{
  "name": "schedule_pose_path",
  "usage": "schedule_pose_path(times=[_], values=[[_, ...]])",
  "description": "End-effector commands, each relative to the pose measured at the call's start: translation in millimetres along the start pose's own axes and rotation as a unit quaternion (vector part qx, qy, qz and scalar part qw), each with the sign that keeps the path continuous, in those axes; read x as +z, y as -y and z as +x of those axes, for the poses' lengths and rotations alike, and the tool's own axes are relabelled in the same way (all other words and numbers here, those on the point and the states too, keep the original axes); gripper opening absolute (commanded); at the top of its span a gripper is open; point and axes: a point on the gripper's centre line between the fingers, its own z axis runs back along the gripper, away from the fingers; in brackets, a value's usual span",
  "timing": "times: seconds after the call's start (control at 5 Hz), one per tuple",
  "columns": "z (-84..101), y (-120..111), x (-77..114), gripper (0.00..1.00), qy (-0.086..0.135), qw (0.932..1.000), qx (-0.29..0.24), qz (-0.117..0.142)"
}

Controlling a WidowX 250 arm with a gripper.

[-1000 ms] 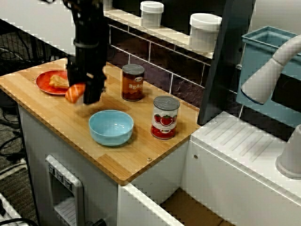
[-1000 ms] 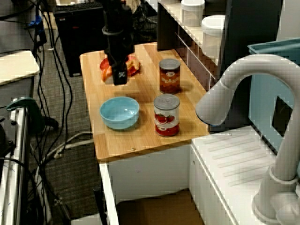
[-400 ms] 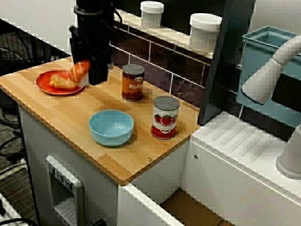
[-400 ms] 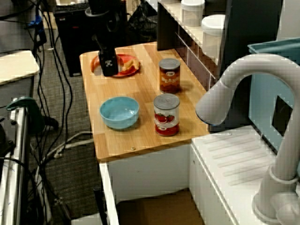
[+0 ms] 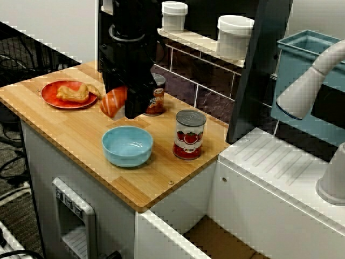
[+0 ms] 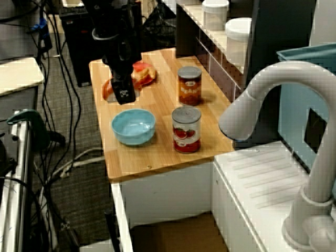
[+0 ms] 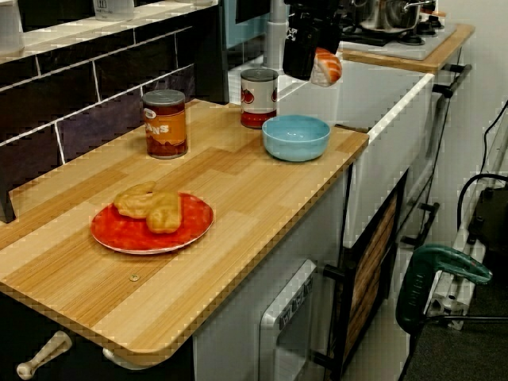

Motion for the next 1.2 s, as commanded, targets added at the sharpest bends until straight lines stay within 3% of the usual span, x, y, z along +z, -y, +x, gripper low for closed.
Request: schedule_pose_path(times=[0.0, 0.4, 1.0], values=[[5.7, 16.9, -11.8, 0.00, 0.001, 1.0000, -0.002, 0.009], [-9.4, 9.2, -43.3, 0.00, -0.015, 0.9997, -0.014, 0.015], [-3.6, -7.9, -47.7, 0.00, -0.037, 0.9993, 0.000, 0.005]])
